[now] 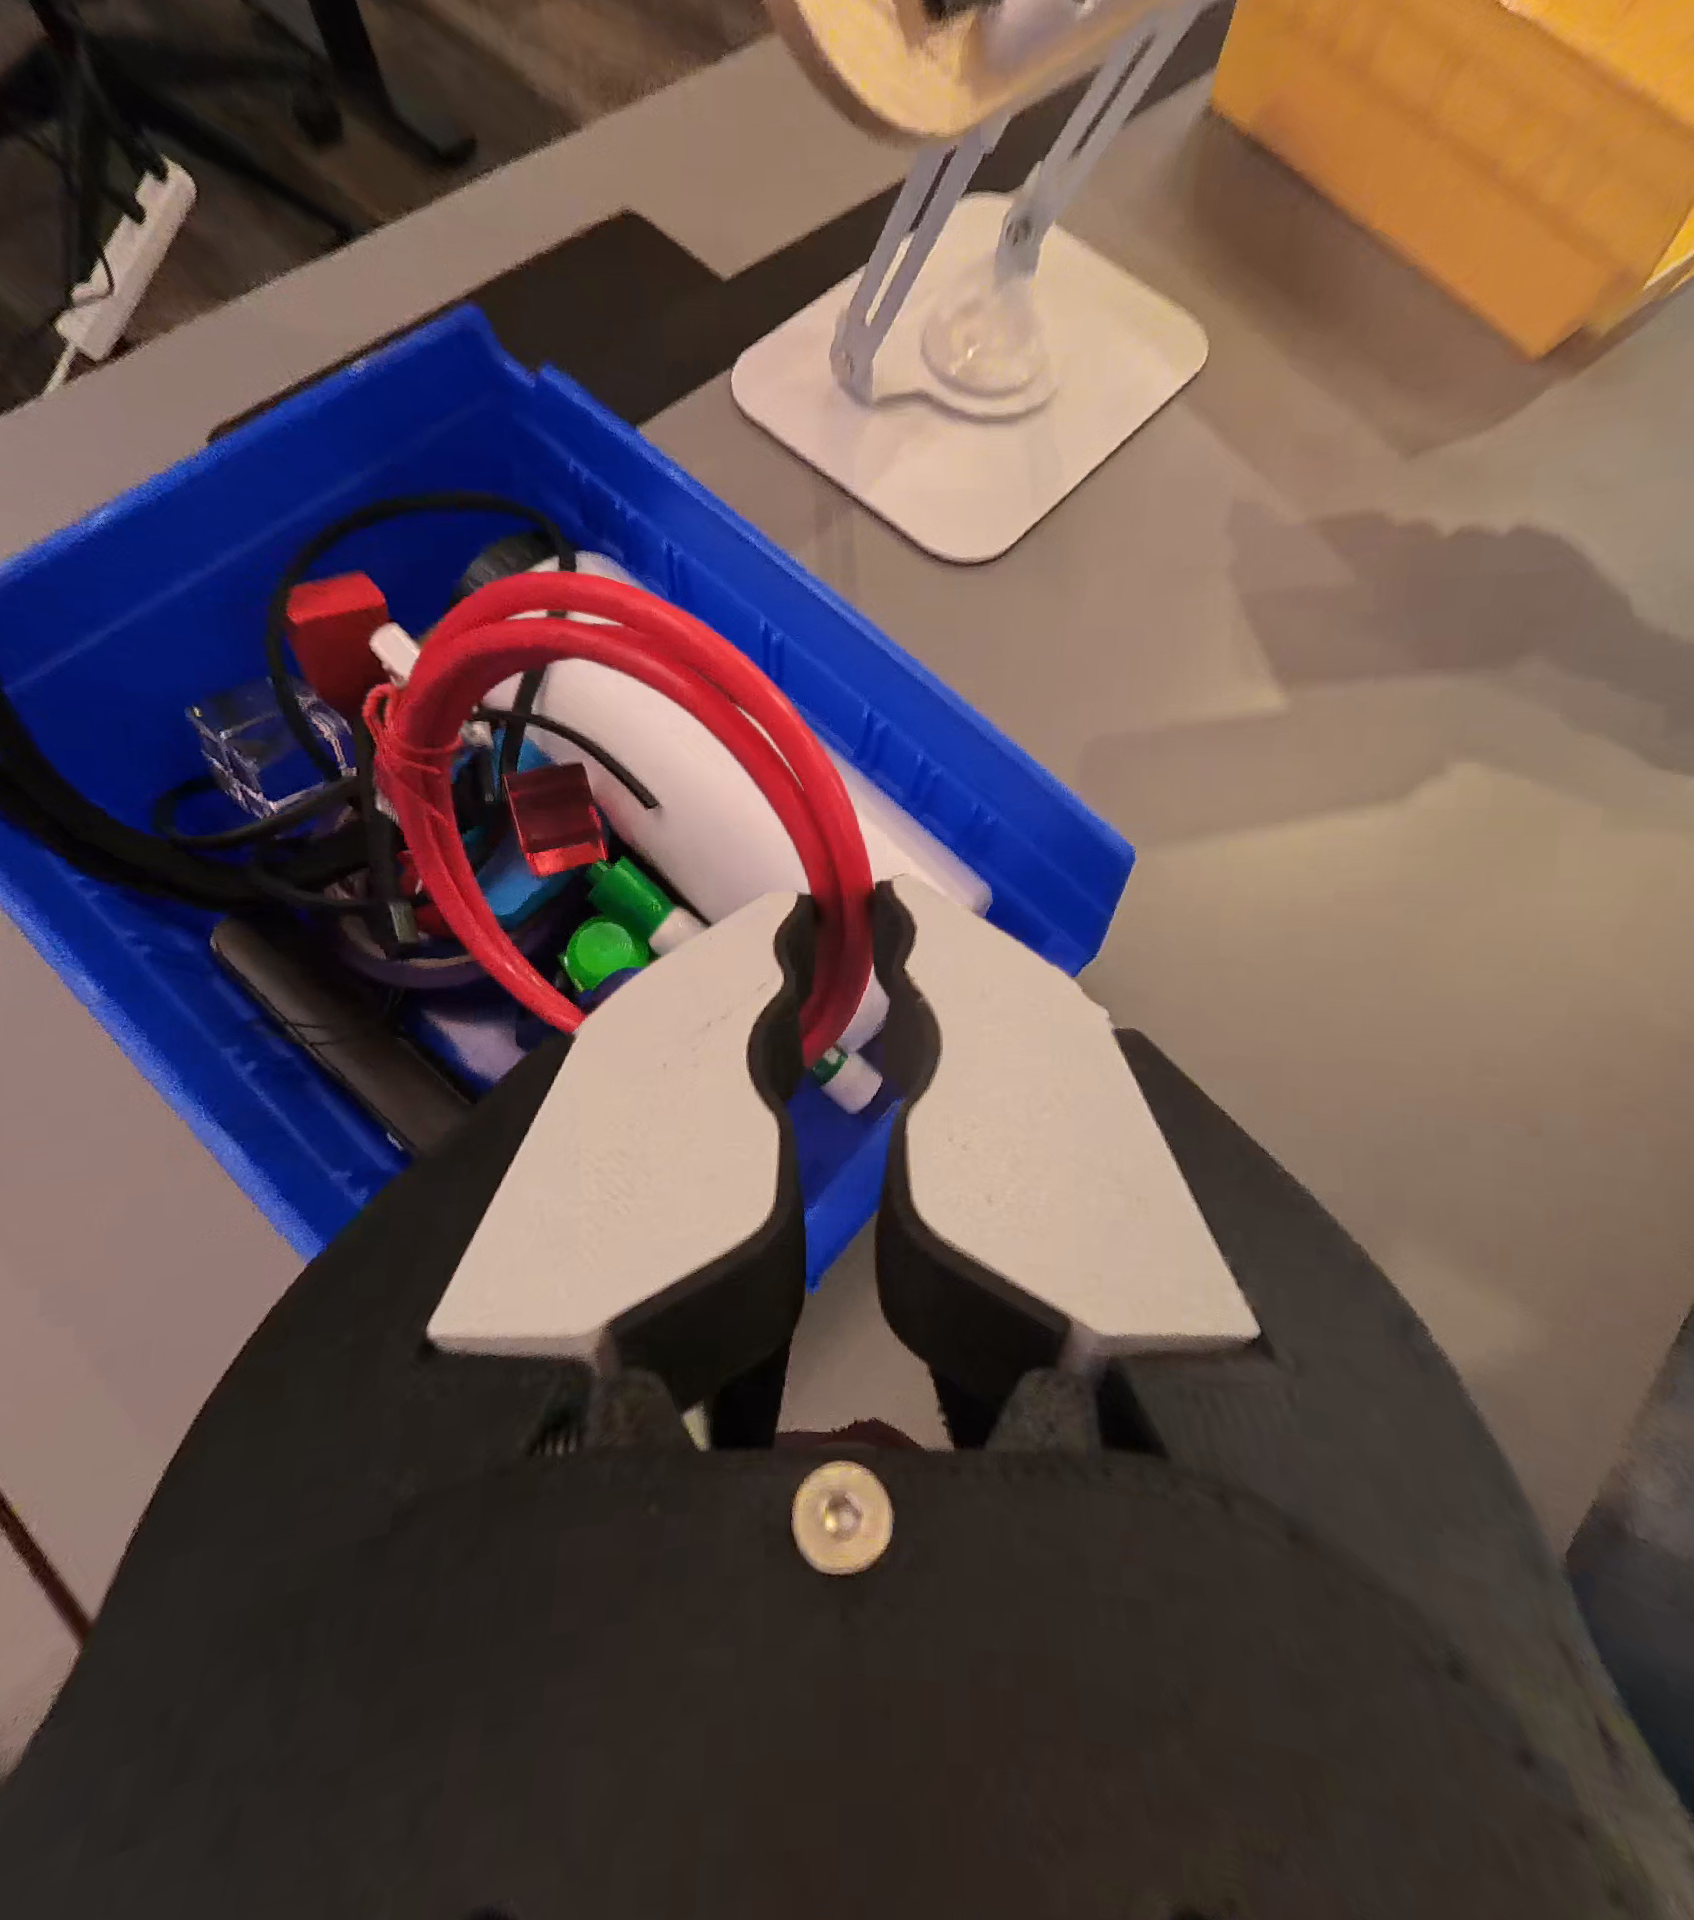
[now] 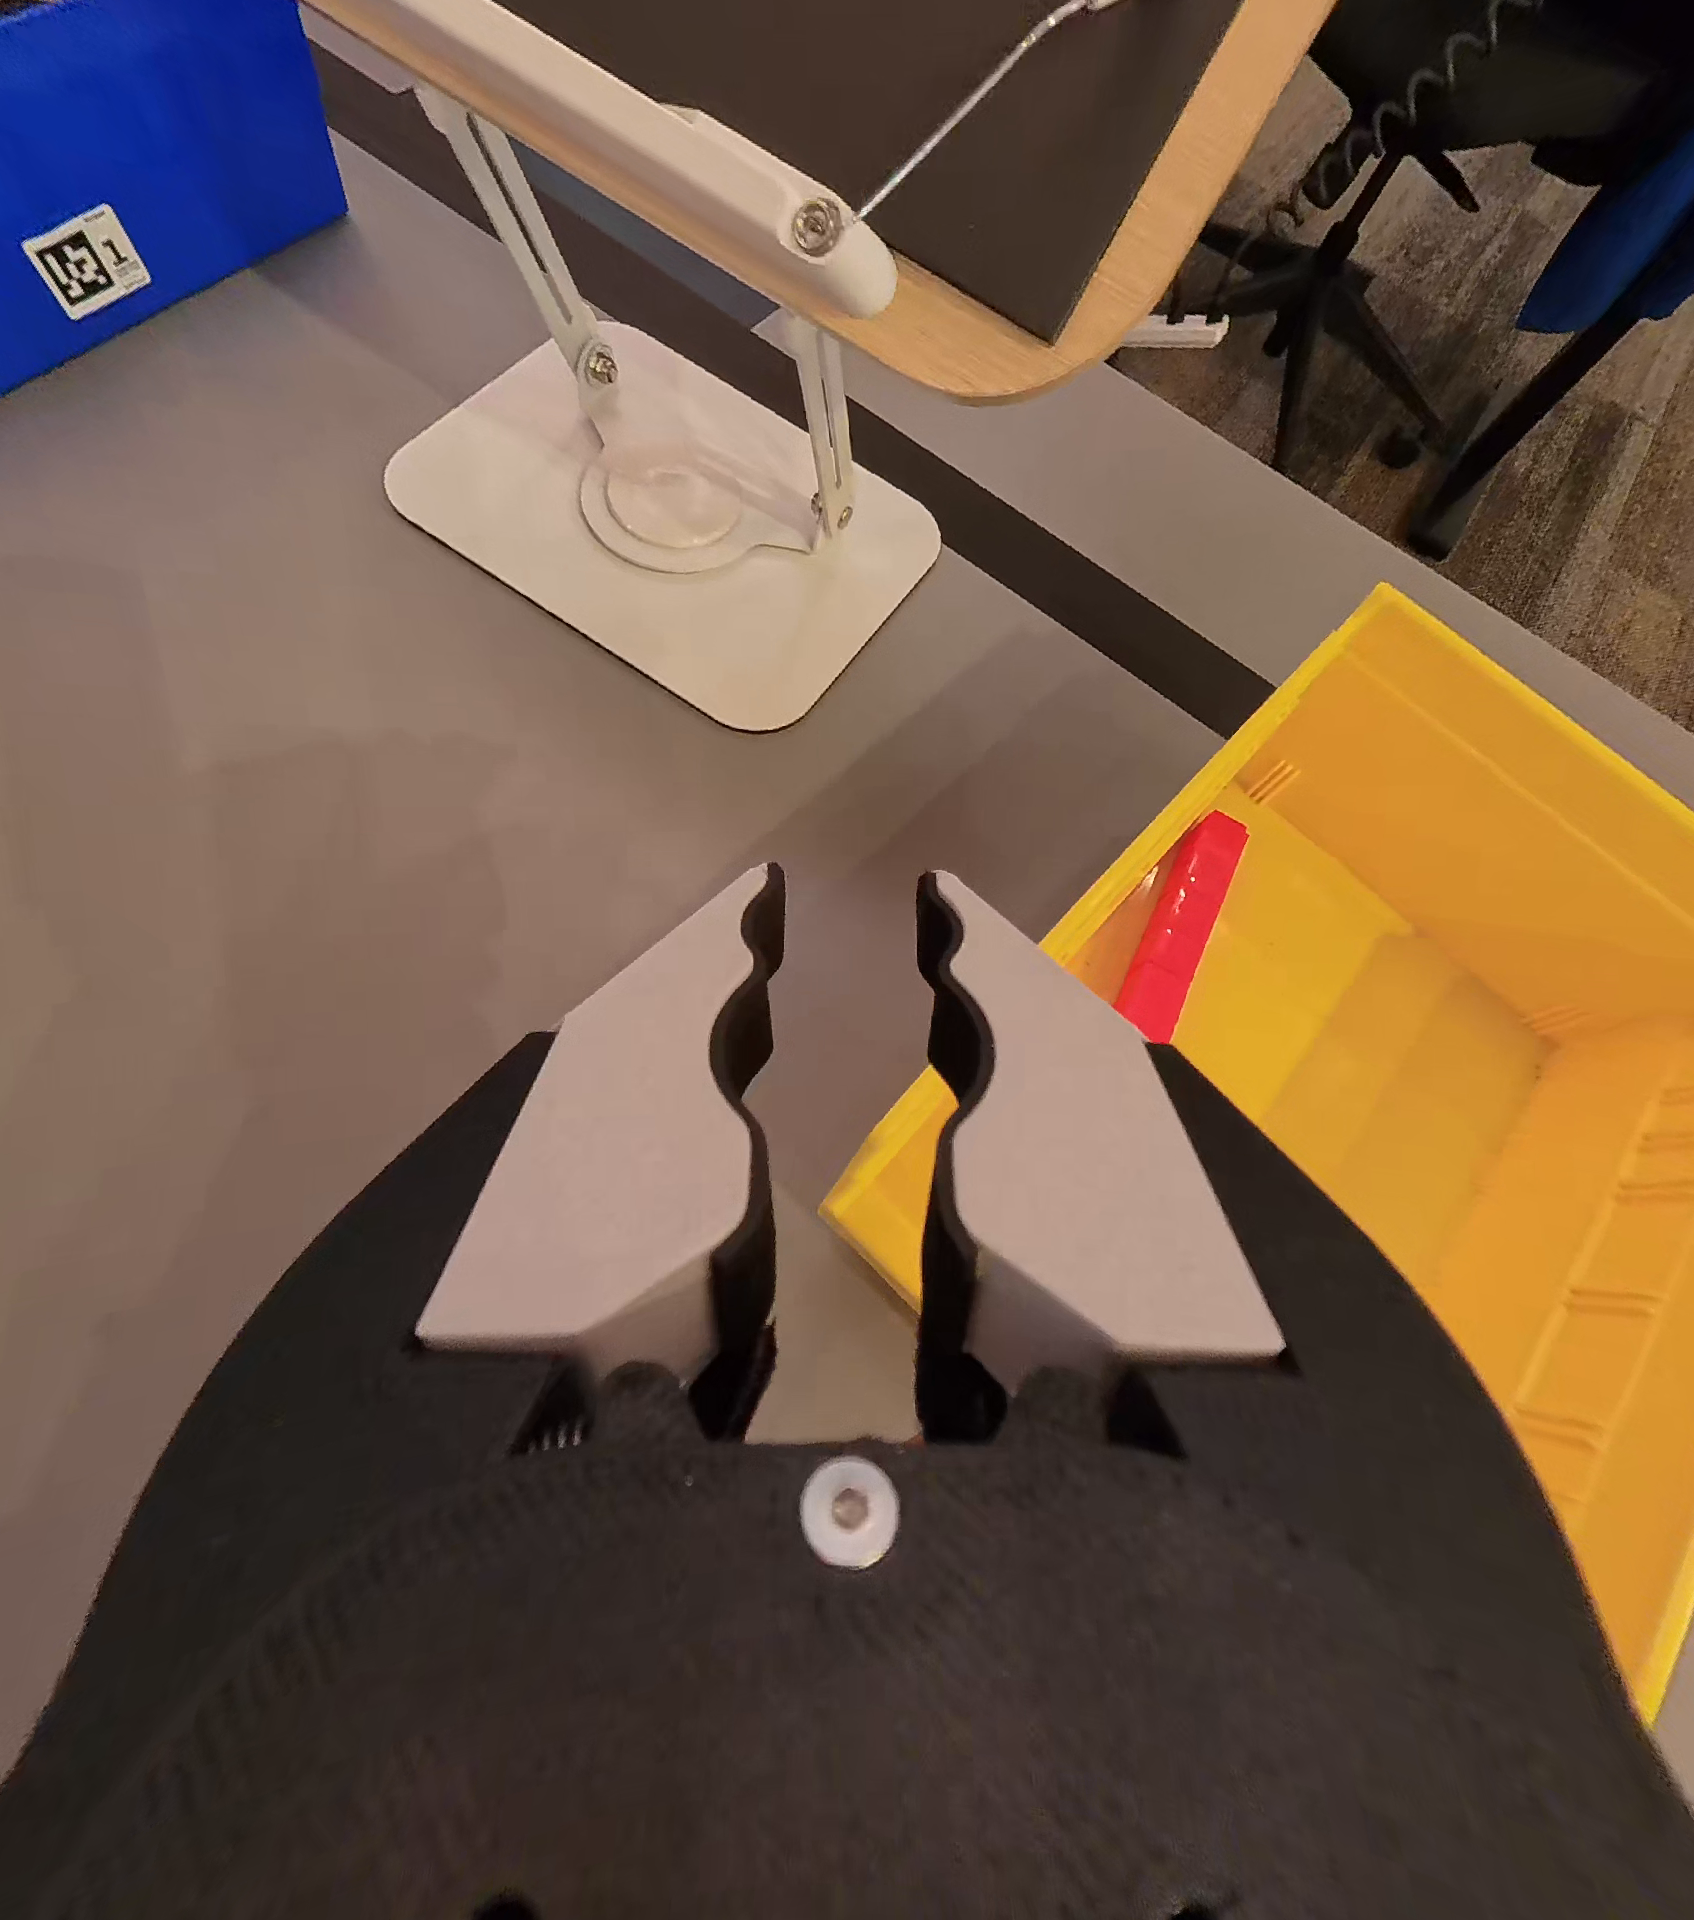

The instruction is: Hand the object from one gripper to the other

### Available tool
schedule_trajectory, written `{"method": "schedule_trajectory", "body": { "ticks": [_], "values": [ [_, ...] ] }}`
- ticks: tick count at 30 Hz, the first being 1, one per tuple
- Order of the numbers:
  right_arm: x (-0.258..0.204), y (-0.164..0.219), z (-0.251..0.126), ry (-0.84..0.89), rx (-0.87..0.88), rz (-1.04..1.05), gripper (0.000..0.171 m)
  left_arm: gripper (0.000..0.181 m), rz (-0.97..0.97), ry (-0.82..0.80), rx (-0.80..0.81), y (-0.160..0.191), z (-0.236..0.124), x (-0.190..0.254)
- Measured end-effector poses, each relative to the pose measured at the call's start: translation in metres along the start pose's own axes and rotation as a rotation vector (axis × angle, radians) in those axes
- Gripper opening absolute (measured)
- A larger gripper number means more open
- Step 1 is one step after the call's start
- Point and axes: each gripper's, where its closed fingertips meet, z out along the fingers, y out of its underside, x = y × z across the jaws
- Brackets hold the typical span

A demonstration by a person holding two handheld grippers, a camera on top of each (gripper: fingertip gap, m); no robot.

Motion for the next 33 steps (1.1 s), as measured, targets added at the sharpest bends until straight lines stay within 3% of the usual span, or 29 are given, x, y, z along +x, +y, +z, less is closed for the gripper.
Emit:
{"method": "schedule_trajectory", "body": {
  "ticks": [5,12,18,21,24,27,33],
  "values": [
    [-0.005,-0.006,-0.004,-0.005,0.020,-0.014,0.022,0.010,-0.021,0.013,0.133,-0.020,-0.016,-0.003],
    [-0.013,-0.016,-0.006,-0.014,0.047,-0.035,0.022,0.011,0.084,-0.111,0.120,-0.044,-0.032,-0.009],
    [-0.042,-0.046,-0.021,-0.060,0.170,-0.092,0.027,0.010,0.134,-0.032,0.204,-0.069,-0.042,0.019],
    [-0.087,-0.078,-0.031,-0.214,0.319,-0.094,0.030,0.010,0.180,0.086,0.306,-0.091,-0.049,0.061],
    [-0.145,-0.114,-0.040,-0.499,0.518,0.022,0.030,0.010,0.233,0.218,0.405,-0.112,-0.051,0.113],
    [-0.194,-0.127,-0.028,-0.724,0.546,0.122,0.035,0.010,0.285,0.350,0.493,-0.131,-0.048,0.163],
    [-0.239,-0.147,-0.002,-0.960,0.615,0.360,0.054,0.010,0.362,0.558,0.554,-0.148,-0.033,0.248]
  ]
}}
